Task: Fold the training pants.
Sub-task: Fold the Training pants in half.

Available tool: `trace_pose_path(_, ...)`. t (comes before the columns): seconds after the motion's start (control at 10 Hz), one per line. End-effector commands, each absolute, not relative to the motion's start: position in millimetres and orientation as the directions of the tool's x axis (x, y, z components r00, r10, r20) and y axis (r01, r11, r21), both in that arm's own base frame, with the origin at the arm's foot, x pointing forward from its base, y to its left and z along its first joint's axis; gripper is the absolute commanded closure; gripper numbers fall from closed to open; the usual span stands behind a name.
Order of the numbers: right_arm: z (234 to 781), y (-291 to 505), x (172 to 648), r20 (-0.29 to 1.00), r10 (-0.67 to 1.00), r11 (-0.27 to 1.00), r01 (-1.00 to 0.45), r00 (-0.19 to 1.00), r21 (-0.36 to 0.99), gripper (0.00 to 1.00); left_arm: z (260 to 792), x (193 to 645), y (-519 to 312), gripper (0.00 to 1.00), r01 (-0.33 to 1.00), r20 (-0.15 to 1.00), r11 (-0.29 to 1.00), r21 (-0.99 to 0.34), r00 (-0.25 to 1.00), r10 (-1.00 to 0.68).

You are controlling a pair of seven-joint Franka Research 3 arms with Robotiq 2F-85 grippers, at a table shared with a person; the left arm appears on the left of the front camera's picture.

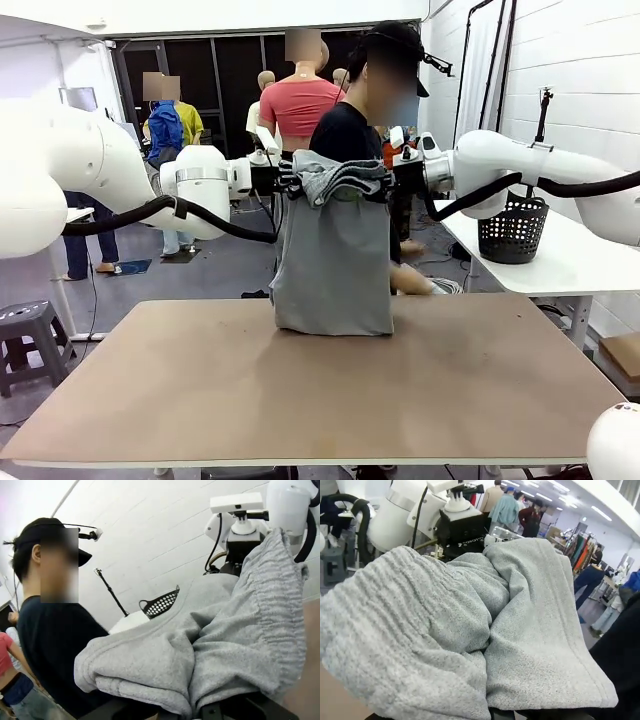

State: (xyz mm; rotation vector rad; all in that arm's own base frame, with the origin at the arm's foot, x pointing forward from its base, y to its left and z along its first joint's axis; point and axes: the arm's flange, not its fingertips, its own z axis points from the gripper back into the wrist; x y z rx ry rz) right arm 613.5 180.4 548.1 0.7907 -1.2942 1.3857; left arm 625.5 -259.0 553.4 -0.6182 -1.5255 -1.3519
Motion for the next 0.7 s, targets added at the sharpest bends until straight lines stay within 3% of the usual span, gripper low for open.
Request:
trace_pose_path(0.0,536,180,596,0.944,0.252,0.09,-0.966,-0.212,-0.241,1.0,556,610,-248,1.0,0.916,0.925,0.175,0.362,-0.329,-0.189)
trace_pose_path(0.3,506,175,557,0.968,0.252,0.113,-0.993,0.013,-0.017,1.0,524,576,-238,1.0,0.982,0.963,0.134,0.13,-0.093,-0.253)
trace_pose_path(0.6,469,168,524,0.954,0.268,0.135,-0.986,0.134,0.101,1.0,491,539,-228,1.0,0.994,0.987,0.099,0.043,-0.027,-0.16)
